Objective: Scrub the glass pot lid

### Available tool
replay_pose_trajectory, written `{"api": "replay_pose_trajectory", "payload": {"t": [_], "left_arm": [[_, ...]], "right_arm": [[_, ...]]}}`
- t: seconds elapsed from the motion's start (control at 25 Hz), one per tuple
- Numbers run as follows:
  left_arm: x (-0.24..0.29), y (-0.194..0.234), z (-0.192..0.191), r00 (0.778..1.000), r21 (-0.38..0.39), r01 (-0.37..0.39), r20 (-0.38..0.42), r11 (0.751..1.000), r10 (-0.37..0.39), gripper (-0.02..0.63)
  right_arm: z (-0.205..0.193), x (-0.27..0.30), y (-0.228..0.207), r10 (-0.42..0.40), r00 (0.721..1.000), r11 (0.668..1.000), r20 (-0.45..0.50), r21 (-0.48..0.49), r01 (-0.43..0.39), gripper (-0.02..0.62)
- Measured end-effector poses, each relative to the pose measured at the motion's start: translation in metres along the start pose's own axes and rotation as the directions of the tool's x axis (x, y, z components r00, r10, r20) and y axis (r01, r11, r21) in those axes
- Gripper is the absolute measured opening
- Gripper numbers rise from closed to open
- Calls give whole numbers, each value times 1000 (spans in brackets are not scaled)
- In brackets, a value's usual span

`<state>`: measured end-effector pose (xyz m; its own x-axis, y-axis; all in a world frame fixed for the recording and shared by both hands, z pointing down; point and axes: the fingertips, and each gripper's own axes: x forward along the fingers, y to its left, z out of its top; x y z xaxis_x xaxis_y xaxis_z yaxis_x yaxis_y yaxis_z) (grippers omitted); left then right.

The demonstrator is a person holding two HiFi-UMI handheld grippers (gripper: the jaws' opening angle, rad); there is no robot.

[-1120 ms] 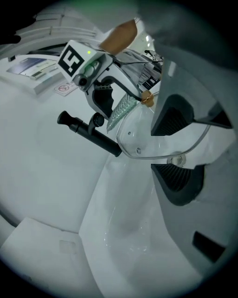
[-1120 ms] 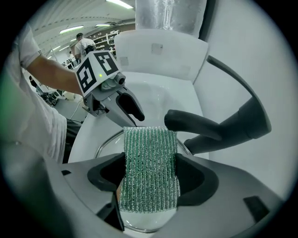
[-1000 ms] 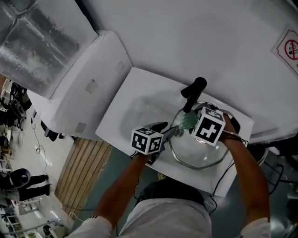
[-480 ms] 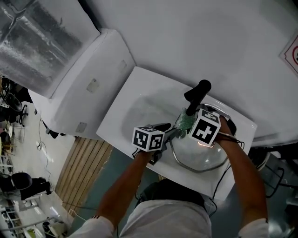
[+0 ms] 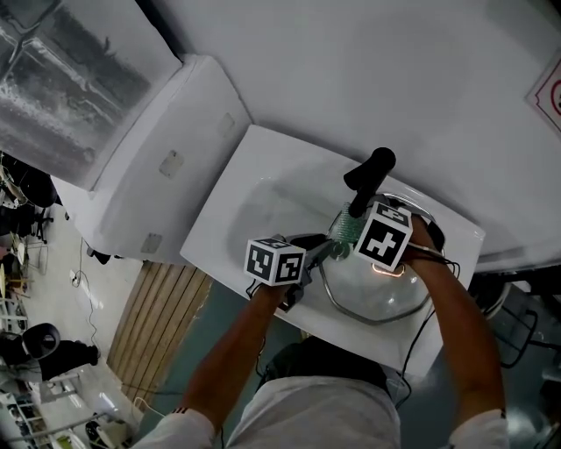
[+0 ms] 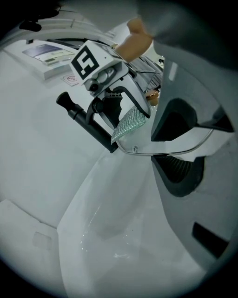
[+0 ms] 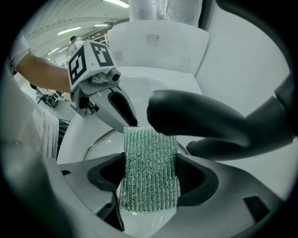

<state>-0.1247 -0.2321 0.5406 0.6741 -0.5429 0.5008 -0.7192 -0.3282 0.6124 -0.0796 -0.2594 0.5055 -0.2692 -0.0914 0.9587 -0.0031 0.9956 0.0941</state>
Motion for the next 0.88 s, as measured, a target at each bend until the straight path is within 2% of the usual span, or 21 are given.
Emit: {"api": "replay_pose_trajectory", "payload": {"t": [0.2, 0.4, 0.64, 0.88], "left_arm": [[0, 1, 0, 1000, 9, -10, 3, 1000, 10, 104], [0, 1, 0, 1000, 9, -14, 3, 1000, 14, 101], [0, 2, -1, 1000, 7, -13, 2, 1000, 13, 100], [0, 2, 0, 1000, 9, -16, 3, 1000, 16, 97]], "right_arm": [[-21, -7, -14, -25, 1000, 997, -3, 70, 25, 331], [-48, -17, -30, -57, 998, 982, 12, 180, 54, 331], [-86, -28, -46, -104, 995, 931, 5, 353, 95, 331], [-117, -38, -53, -139, 990, 878, -15, 461, 130, 331]]}}
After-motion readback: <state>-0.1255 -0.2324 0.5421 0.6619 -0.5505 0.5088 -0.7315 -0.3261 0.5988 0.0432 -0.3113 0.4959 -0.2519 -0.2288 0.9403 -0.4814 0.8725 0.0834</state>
